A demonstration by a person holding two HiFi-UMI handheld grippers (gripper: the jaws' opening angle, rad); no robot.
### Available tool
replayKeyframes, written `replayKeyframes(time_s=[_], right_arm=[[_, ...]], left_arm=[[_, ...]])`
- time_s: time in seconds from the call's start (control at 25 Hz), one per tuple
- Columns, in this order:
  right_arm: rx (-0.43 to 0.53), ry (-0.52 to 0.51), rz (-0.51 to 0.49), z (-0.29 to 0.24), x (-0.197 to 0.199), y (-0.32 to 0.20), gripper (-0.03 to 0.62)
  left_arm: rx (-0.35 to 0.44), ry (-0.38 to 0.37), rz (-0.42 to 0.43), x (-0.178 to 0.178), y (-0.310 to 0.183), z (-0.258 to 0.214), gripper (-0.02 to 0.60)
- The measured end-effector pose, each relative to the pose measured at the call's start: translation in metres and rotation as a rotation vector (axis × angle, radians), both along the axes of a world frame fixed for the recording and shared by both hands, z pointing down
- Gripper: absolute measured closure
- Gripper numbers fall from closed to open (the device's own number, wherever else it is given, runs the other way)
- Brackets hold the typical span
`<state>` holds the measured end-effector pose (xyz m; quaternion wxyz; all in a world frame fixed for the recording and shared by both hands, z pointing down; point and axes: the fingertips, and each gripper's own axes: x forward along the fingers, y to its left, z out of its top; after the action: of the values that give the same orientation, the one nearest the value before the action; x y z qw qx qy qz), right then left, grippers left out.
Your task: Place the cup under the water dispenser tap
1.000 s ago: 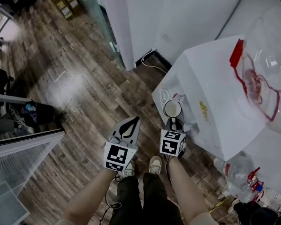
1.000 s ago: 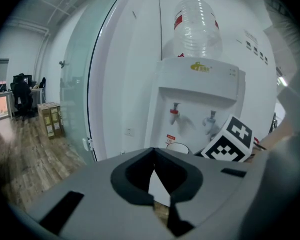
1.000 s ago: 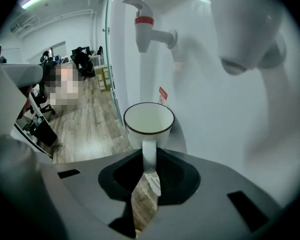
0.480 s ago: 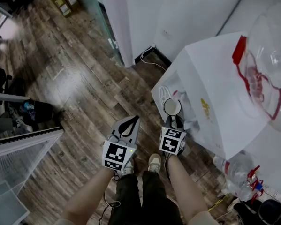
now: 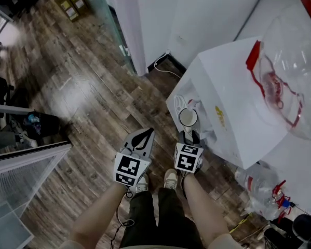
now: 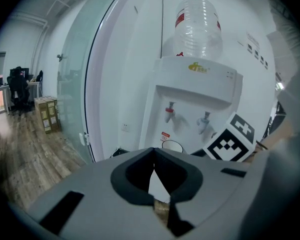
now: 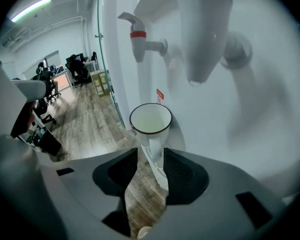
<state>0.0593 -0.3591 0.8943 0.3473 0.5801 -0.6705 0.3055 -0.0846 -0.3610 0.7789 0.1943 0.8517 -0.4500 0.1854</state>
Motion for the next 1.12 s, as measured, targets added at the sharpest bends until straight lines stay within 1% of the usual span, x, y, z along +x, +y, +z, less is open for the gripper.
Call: replayKeyframes(time_s=[0.16,0.32,0.48,0.72,0.92,1.12], right_arm=[[-0.011,-0.012,-0.003,-0.022,-0.004,0.014,0.431],[-0.013,-0.041,-0.016,-0.053,-0.011,0.034,0.470],[0.010,-0.061,-0.031,-0.097,-0.015,0.054,0.502],[0.083,-0.087,-0.057,-0.174,-0.017,0.072,0.530],[0.152,-0.098,-0.110,-0.242,-0.015,0.081,0.530],[0.229,-0.115,-0.168,-0.311,-0.016,0.092,0.531]], left_arm=[[-0.009,-0.017,-0.003,-0.006,0.006,-0.017,0.577],[-0.012,-0.029,-0.010,-0.013,0.016,-0.040,0.577],[-0.017,-0.037,-0.009,-0.015,0.027,-0.071,0.576],[0.015,-0.042,-0.010,-0.020,0.045,-0.127,0.577],[0.044,-0.031,-0.011,-0.017,0.061,-0.178,0.575],[0.096,-0.007,-0.030,-0.016,0.080,-0.239,0.576]])
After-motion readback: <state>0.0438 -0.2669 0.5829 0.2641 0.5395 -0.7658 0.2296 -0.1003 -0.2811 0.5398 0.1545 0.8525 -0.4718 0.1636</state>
